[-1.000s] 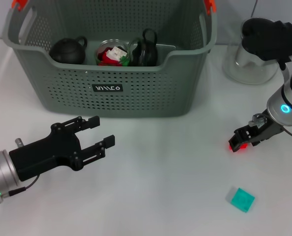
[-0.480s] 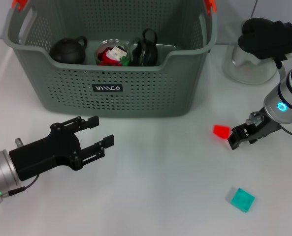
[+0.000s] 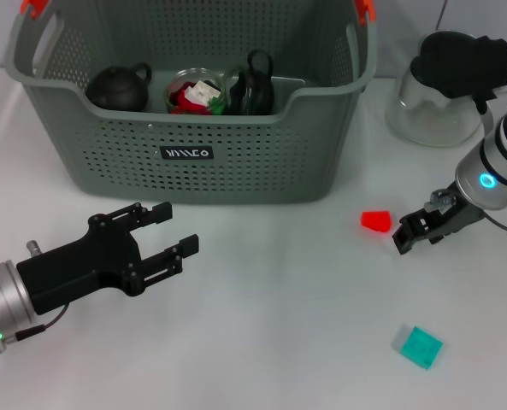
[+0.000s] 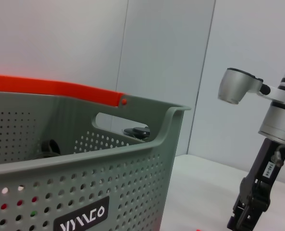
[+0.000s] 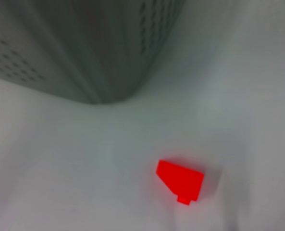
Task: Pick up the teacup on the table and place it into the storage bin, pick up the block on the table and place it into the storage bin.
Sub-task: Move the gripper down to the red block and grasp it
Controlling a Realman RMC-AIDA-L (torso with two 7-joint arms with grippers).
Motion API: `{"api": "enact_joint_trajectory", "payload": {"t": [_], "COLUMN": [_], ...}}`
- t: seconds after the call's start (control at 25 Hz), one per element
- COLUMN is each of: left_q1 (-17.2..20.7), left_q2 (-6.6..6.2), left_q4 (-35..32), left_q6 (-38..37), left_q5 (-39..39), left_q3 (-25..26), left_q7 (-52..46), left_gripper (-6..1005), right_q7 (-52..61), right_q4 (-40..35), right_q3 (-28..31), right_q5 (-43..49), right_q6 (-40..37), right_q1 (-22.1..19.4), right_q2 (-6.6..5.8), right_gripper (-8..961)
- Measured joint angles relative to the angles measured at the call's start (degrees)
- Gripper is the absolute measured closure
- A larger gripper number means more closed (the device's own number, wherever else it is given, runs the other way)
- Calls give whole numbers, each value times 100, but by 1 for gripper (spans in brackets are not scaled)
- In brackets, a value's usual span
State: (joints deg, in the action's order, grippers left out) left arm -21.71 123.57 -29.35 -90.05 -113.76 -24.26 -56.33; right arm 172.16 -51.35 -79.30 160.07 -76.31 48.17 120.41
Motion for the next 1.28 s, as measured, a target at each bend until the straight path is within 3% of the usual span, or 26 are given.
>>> {"api": "enact_joint_trajectory", "payload": {"t": [0.36, 0.68, 1.28], "left_q1": [-2, -44, -54], "left_q2": [-18, -18, -17], "left_q4": [-23, -9, -9], "left_q6": [-76, -79, -66], "left_q5": [4, 4, 12], "left_q3": [1, 0, 1], "left_q7": [0, 0, 0], "left_gripper": [354, 354, 354], "right_q7": [0, 13, -20], "right_q4": [-39, 771, 1310], "right_q3": [70, 54, -65], "right_q5": [-32, -154, -163], "right_q6": [96, 634, 1082], "right_q1": [189, 723, 963], "right_q2": [5, 31, 25], "right_gripper": [450, 449, 450]}}
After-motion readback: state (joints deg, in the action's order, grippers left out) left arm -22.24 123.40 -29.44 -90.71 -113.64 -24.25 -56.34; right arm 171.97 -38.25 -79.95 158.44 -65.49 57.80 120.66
